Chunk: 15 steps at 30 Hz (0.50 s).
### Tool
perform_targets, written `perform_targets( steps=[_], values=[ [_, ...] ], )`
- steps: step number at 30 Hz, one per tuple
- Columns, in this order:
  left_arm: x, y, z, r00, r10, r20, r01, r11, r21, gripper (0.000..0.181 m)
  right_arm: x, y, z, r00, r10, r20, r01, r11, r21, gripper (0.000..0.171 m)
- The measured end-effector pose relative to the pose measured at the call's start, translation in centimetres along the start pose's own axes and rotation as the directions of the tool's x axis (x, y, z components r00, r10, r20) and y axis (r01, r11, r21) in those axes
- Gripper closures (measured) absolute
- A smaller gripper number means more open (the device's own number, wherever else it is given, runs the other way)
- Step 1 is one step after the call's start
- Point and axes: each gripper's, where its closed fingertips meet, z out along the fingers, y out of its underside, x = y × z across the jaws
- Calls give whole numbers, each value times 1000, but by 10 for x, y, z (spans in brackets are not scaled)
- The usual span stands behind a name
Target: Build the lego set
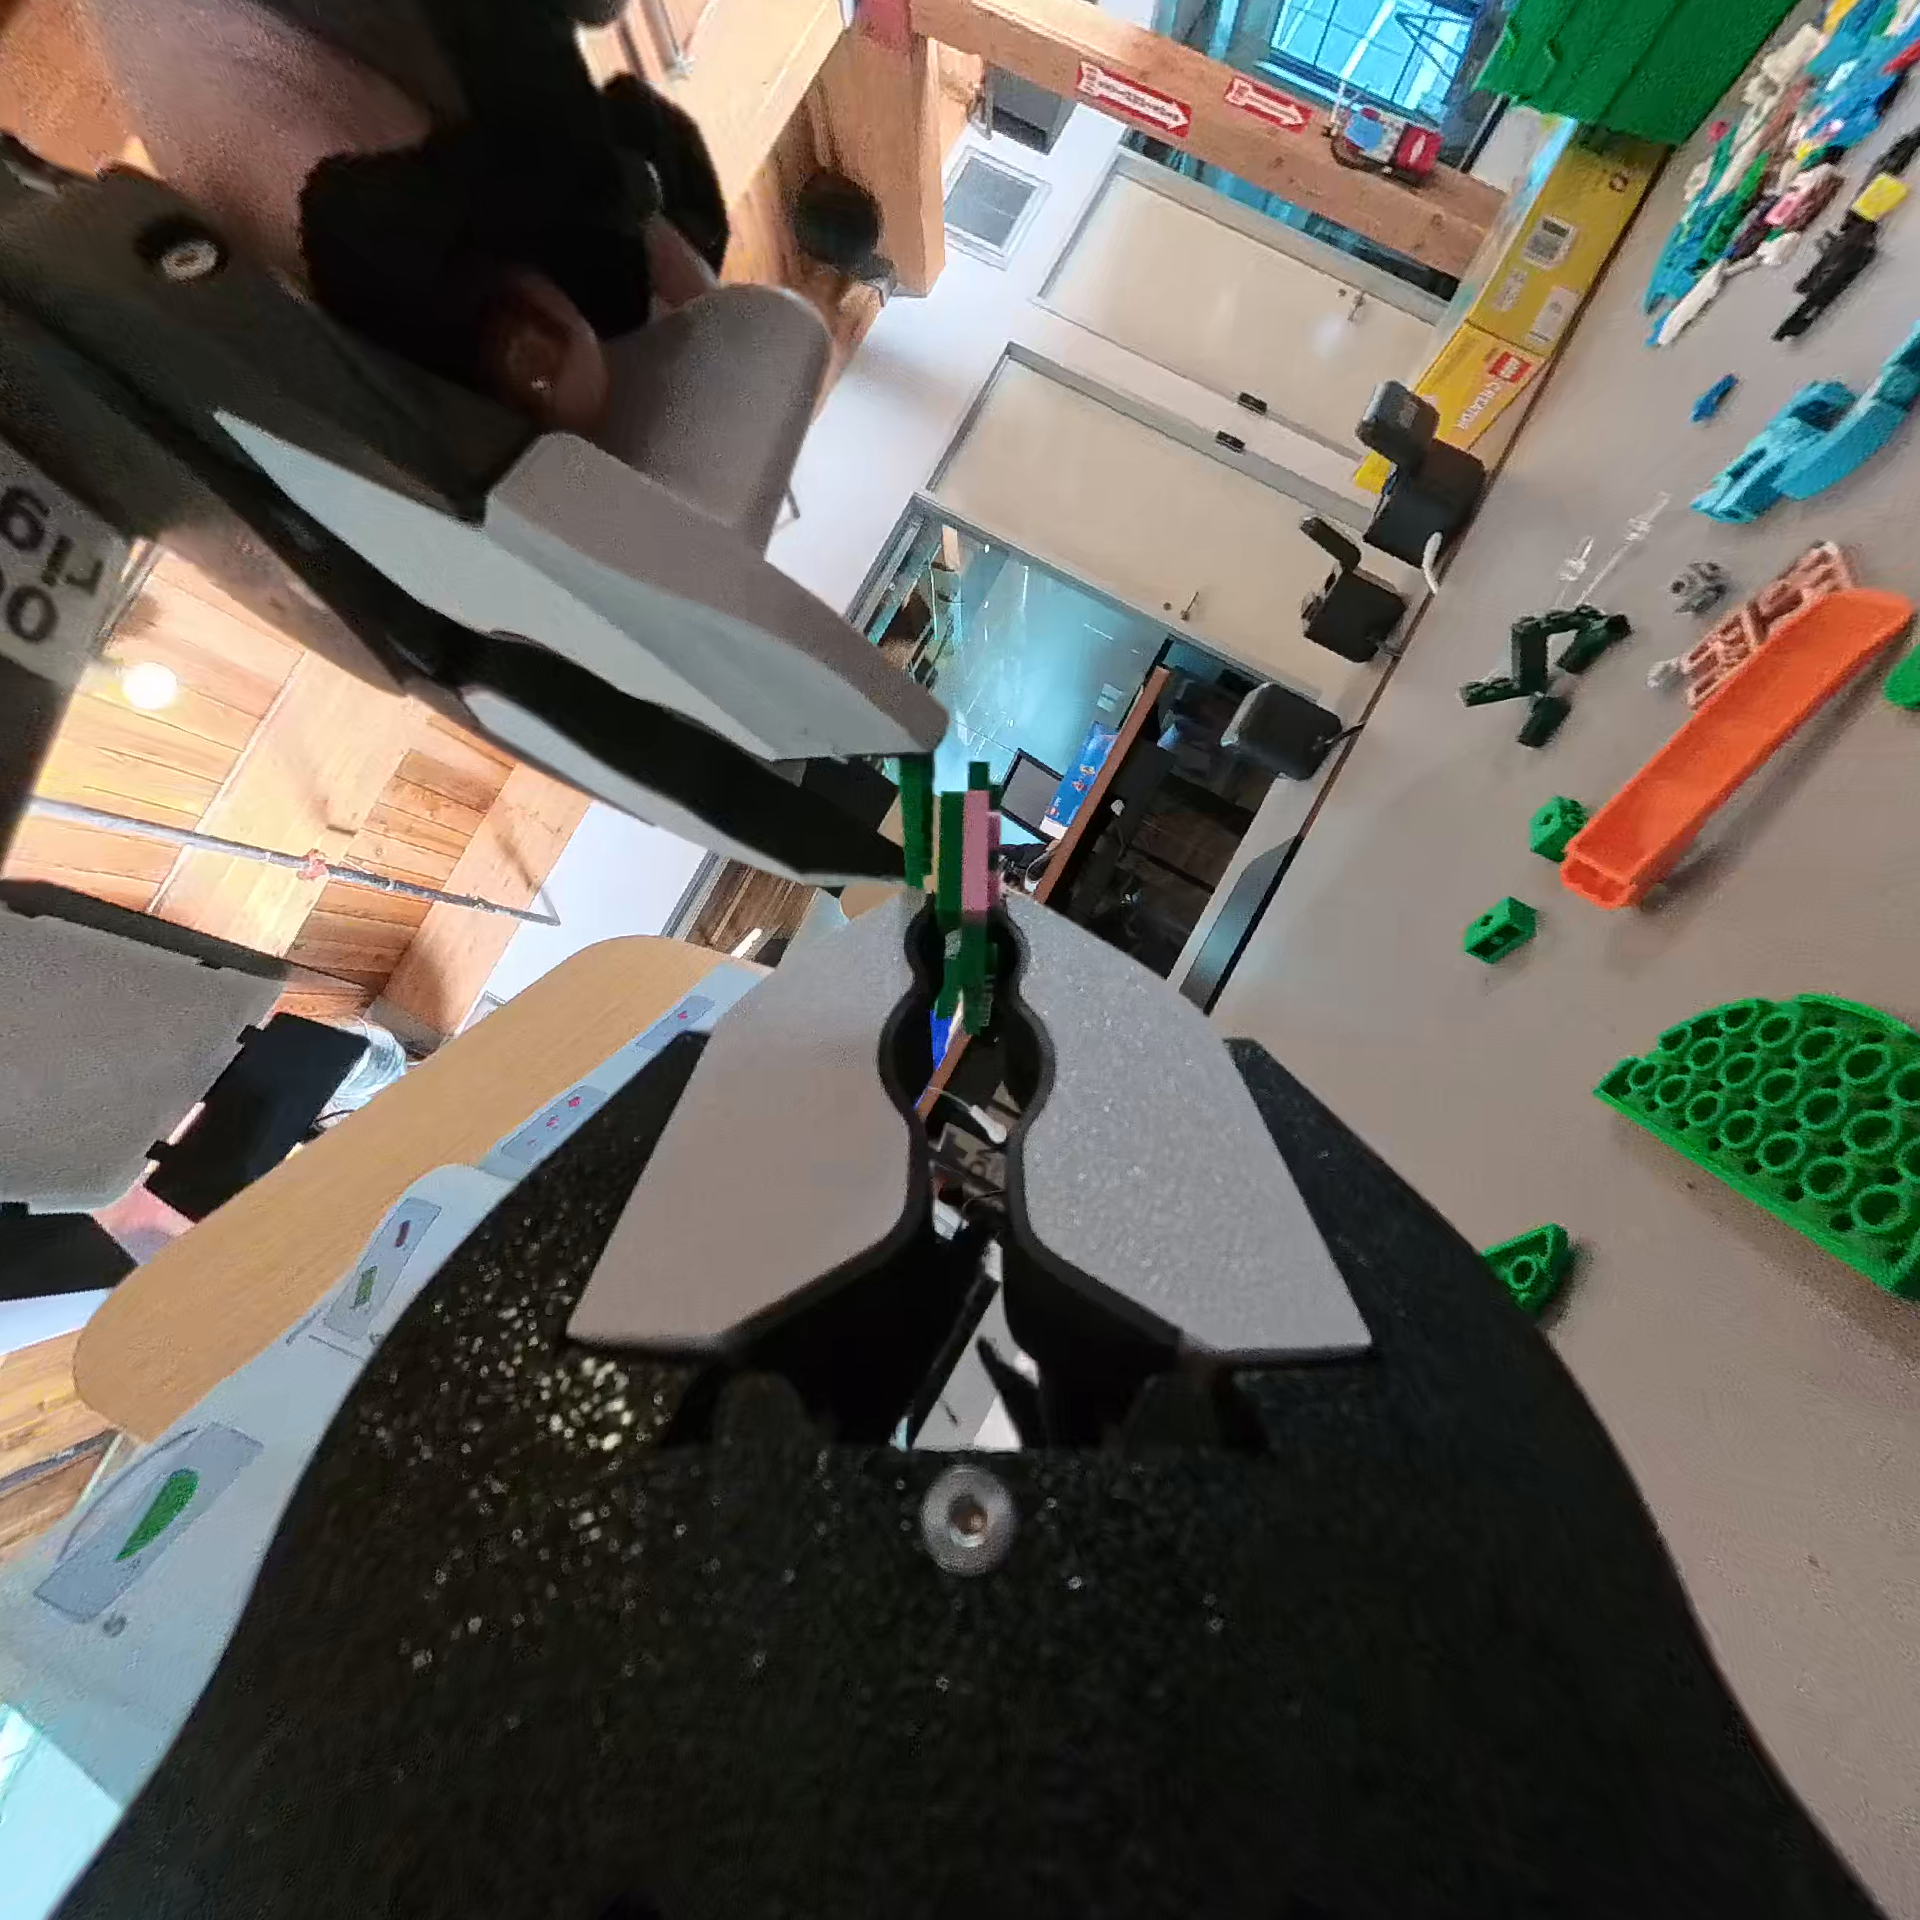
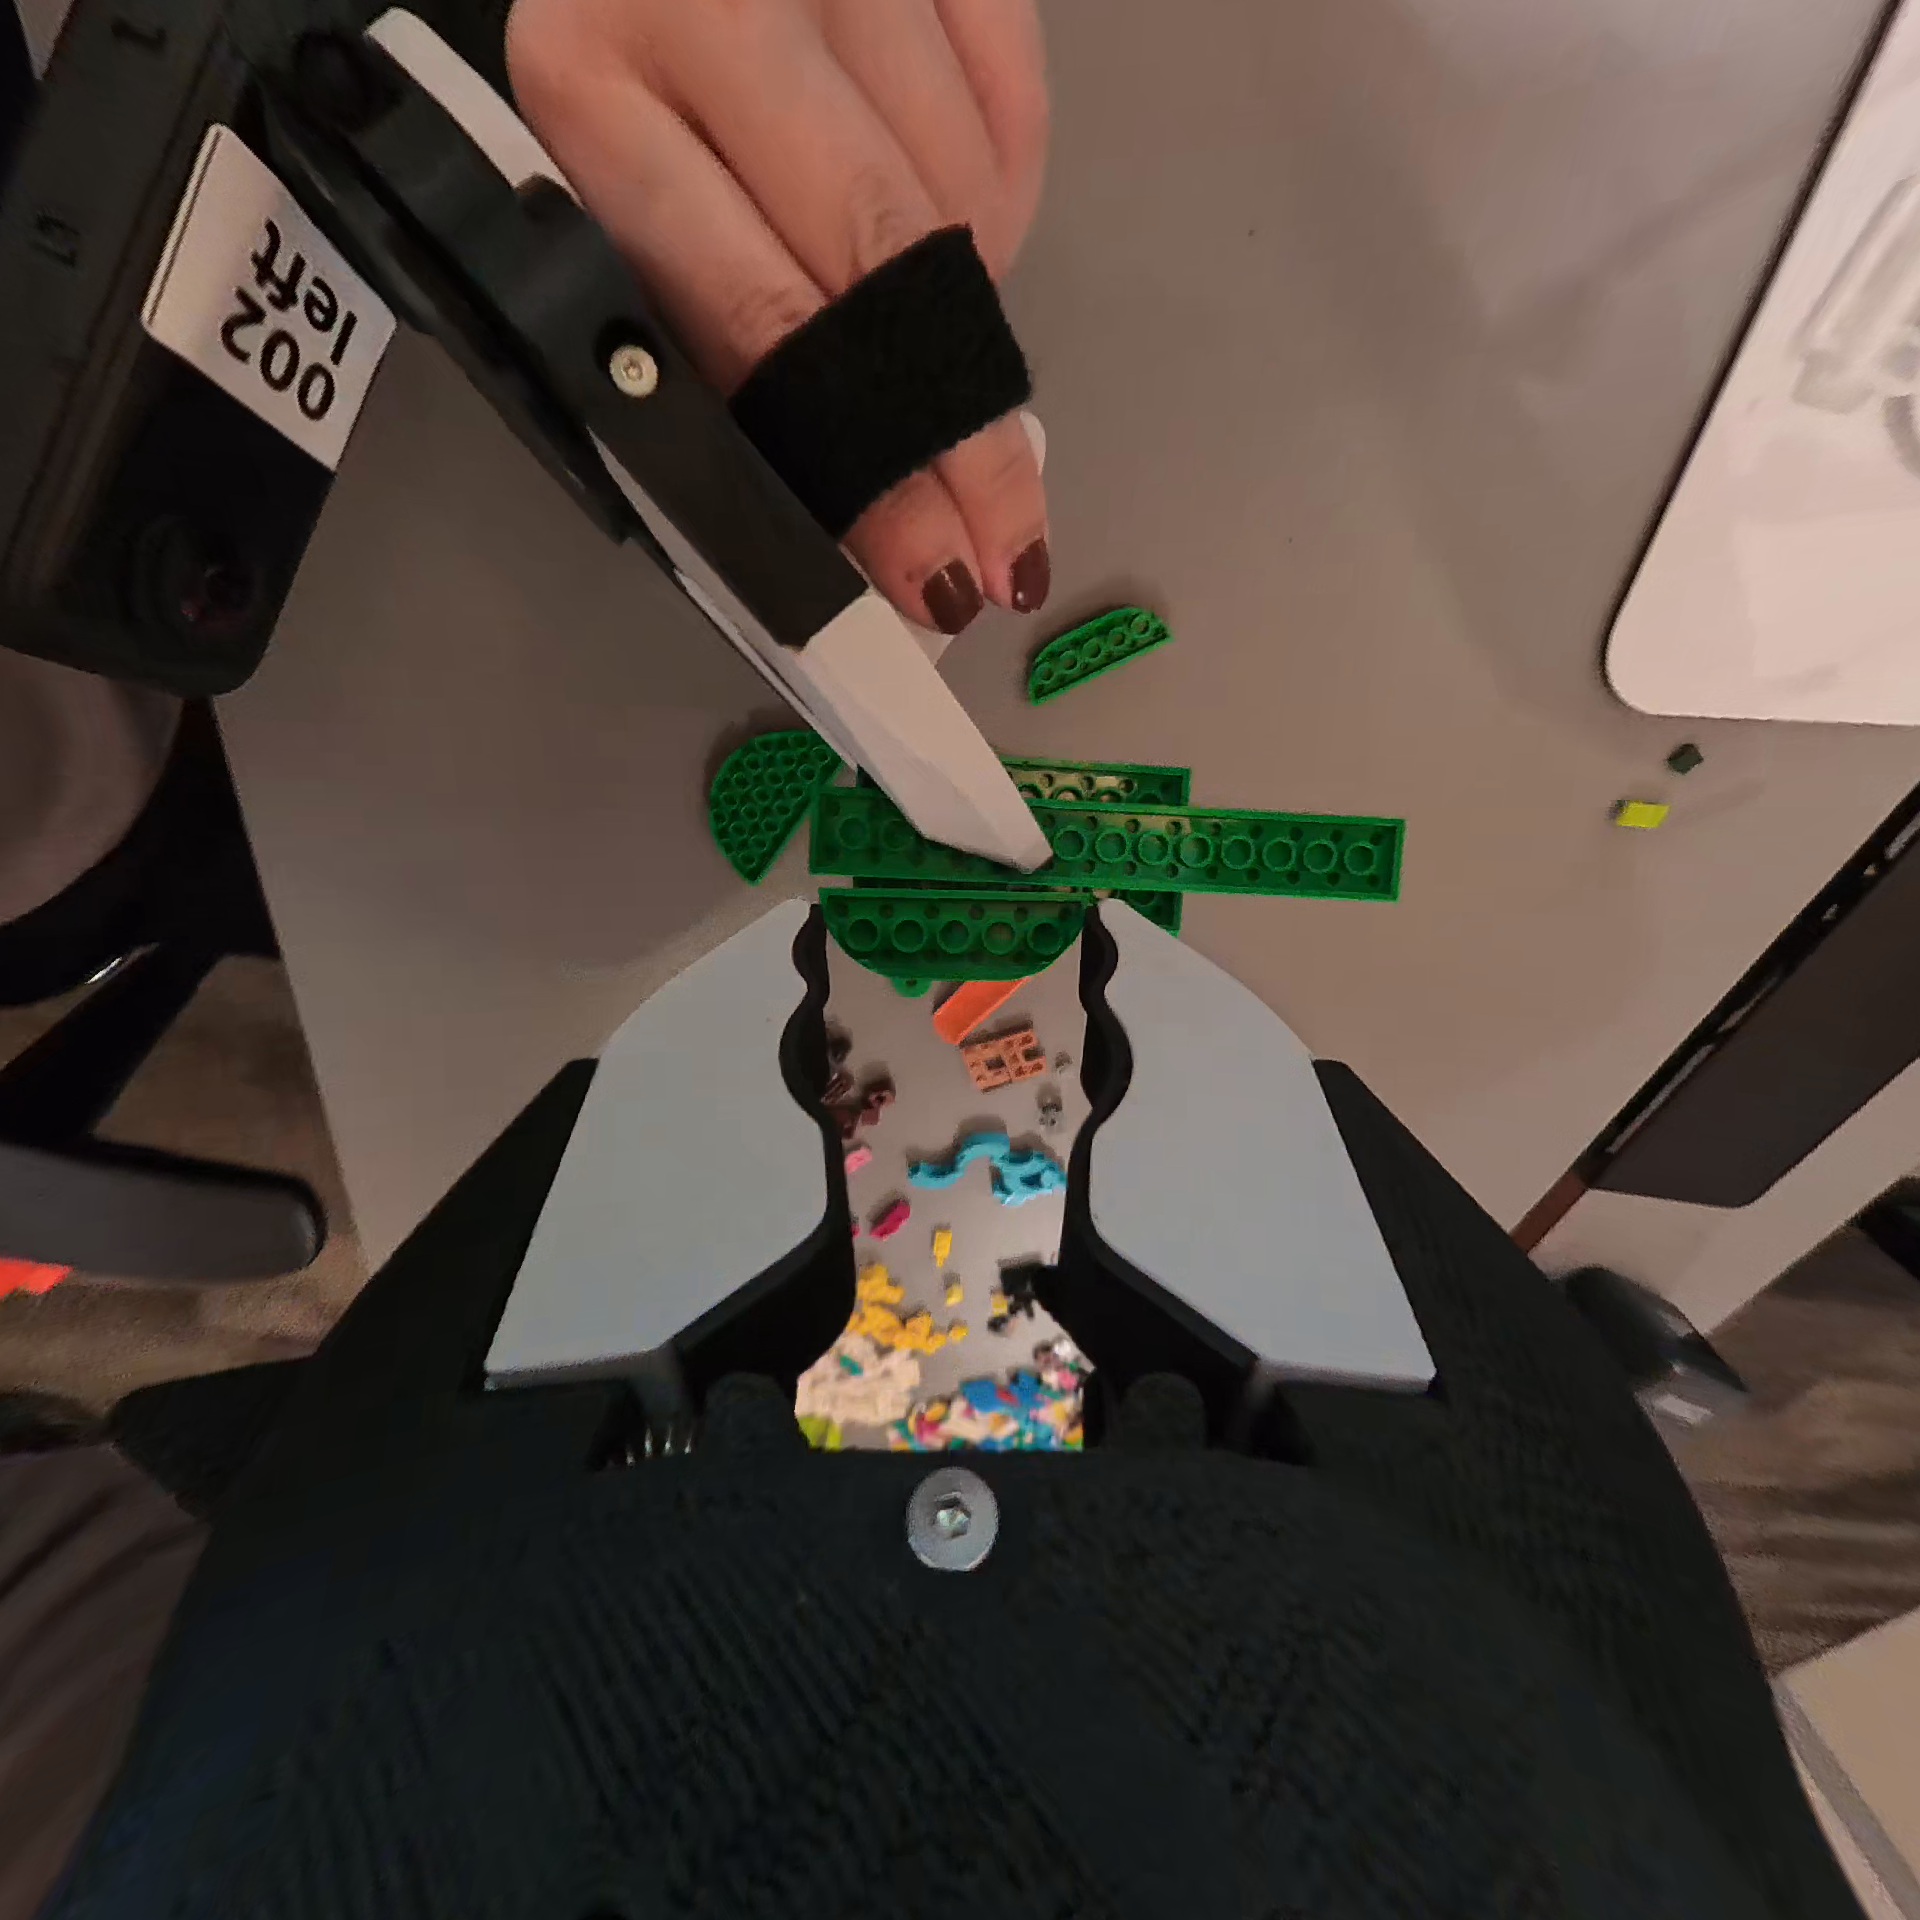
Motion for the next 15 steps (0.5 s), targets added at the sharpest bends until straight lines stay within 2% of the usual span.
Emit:
perform_targets(
  steps=[4,15],
  values=[
    [-5,1,-1,999,-33,10,33,999,-8,174,-1,-3,-2,1000,6,23,-4,997,-81,126],
    [-12,2,-3,999,-38,38,38,999,-8,174,0,-8,-4,1000,29,10,-27,988,-151,126]
  ],
)
